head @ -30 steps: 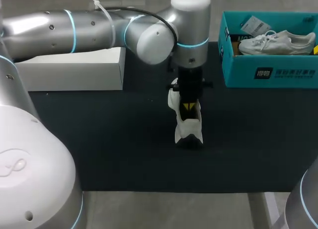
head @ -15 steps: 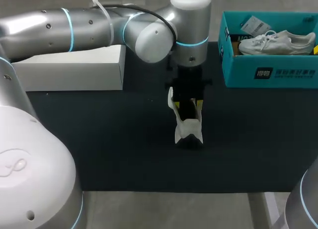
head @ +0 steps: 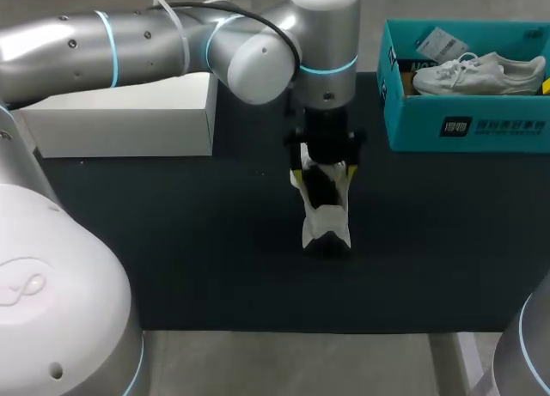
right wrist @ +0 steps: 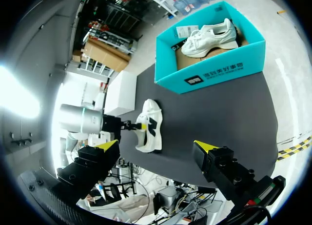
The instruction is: Take the shoe out of the shoebox, open the shoe tongue, remove and reinsert the insole, then place the shoe into the shoebox
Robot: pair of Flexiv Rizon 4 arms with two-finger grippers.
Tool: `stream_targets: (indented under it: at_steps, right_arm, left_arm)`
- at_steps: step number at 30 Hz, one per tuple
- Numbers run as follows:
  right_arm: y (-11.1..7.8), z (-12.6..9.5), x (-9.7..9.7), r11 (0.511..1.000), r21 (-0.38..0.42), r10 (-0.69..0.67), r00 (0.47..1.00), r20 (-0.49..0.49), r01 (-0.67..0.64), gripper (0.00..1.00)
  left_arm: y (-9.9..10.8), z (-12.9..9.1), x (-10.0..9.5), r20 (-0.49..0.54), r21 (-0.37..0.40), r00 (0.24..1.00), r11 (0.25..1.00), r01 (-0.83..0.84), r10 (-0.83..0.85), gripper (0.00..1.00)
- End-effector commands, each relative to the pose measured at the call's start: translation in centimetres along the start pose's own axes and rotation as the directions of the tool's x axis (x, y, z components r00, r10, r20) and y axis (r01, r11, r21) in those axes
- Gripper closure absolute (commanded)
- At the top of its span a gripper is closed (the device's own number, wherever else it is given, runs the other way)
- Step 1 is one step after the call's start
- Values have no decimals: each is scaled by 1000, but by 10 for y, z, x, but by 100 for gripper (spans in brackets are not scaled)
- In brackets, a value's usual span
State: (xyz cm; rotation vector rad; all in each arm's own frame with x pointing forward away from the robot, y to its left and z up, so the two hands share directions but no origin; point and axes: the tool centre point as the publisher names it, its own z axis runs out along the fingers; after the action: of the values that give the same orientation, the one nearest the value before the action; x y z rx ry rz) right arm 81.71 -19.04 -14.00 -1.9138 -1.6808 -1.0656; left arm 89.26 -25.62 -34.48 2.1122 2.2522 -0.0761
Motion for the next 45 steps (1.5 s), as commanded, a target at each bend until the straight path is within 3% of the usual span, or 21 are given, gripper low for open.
stream_targets:
  at_steps: [1, 5, 6, 7, 8, 9, 11, 12, 20, 34, 45]
  right_arm:
    - [-1, 0, 0, 1000, -1, 1, 1000, 2, -1, 0]
    - [-1, 0, 0, 1000, -1, 1, 1000, 2, -1, 0]
    - [-1, 0, 0, 1000, -1, 1, 1000, 2, -1, 0]
    - [-1, 0, 0, 1000, -1, 1, 1000, 2, -1, 0]
    - [-1, 0, 0, 1000, -1, 1, 1000, 2, -1, 0]
    - [-1, 0, 0, 1000, -1, 1, 1000, 2, -1, 0]
    - [-1, 0, 0, 1000, -1, 1, 1000, 2, -1, 0]
    - [-1, 0, 0, 1000, -1, 1, 1000, 2, -1, 0]
    - [-1, 0, 0, 1000, -1, 1, 1000, 2, -1, 0]
    - [-1, 0, 0, 1000, -1, 1, 1000, 2, -1, 0]
    - [-1, 0, 0, 1000, -1, 1, 1000, 2, -1, 0]
  left_arm:
    - [9, -12, -3, -2, -16, 1000, 1000, 7, -7, 0]
    - [19, -24, -8, 10, -38, 1000, 999, 15, -15, 4]
    - [22, -28, -9, 8, -44, 1000, 999, 18, -18, 16]
    - [26, -31, -9, 4, -58, 1000, 998, 19, -18, 39]
    - [31, -34, -10, 8, -71, 1000, 997, 19, -19, 52]
    - [35, -37, -10, 8, -82, 1000, 996, 24, -24, 58]
    - [44, -41, -12, 20, -90, 999, 995, 46, -44, 80]
    - [48, -42, -13, 22, -97, 999, 994, 50, -48, 100]
    - [44, -33, -24, 58, -28, 995, 996, 87, -85, 100]
    - [22, -14, -2, -71, 71, 986, 985, 154, -149, 100]
    - [-14, -4, 13, -158, 134, 957, 955, 266, -244, 100]
